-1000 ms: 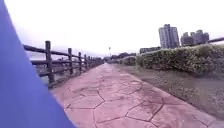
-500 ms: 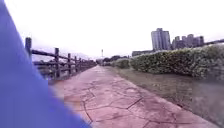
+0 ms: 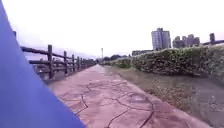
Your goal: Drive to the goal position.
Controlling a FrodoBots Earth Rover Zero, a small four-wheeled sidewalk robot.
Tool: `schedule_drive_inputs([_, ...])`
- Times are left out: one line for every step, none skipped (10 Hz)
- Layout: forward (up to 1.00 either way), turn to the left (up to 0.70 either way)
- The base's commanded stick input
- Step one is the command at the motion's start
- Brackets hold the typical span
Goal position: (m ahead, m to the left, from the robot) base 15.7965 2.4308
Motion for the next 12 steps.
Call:
schedule_drive_inputs([1.00, 0.31])
schedule_drive_inputs([1.00, 0.24])
schedule_drive_inputs([1.00, 0.00])
schedule_drive_inputs([1.00, 0.00])
schedule_drive_inputs([1.00, 0.00])
schedule_drive_inputs([1.00, 0.00])
schedule_drive_inputs([1.00, 0.00])
schedule_drive_inputs([1.00, 0.00])
schedule_drive_inputs([1.00, 0.00])
schedule_drive_inputs([1.00, 0.00])
schedule_drive_inputs([1.00, 0.00])
schedule_drive_inputs([1.00, 0.00])
